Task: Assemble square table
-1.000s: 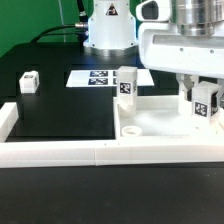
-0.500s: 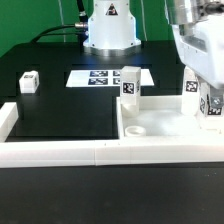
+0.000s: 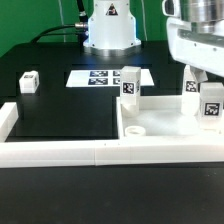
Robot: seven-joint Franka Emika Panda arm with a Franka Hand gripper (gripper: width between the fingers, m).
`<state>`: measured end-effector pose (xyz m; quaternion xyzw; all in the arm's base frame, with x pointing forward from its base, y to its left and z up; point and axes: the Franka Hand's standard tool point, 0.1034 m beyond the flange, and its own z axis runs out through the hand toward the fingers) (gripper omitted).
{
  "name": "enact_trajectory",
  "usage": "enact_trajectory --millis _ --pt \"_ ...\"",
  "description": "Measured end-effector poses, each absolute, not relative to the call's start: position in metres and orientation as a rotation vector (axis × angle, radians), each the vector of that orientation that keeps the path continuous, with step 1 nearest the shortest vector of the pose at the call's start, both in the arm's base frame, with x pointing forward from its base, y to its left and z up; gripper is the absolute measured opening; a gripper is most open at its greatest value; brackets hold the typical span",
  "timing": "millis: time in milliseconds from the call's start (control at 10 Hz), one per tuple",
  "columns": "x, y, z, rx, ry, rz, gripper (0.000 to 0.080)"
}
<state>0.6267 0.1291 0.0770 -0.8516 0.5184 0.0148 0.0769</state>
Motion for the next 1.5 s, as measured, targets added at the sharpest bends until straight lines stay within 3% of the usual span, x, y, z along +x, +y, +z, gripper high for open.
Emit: enact_trajectory --millis 100,400,600,800,900,1000,1100,1200,1500 --pt "0.626 0.128 0.077 -2.573 1.519 0.042 0.0636" --pt "0.627 0.126 0.078 -2.780 1.133 0.006 0.0647" --pt "0.636 0.124 0.084 -3.012 0.527 -0.066 0.0649" --pt "0.635 0.125 0.082 -3.023 0.474 -0.064 0.0649" --pt "0.634 0.125 0.082 -3.020 0.491 -0.063 0.0554" --pt "0.634 0.126 0.082 -3.010 0.542 -0.060 0.0363" --pt "0.634 0.124 0.082 -2.993 0.636 -0.053 0.0363" --pt "0.634 0.121 0.081 -2.965 0.761 -0.047 0.0303" --pt "0.634 0.119 0.080 -2.873 1.054 -0.033 0.0303"
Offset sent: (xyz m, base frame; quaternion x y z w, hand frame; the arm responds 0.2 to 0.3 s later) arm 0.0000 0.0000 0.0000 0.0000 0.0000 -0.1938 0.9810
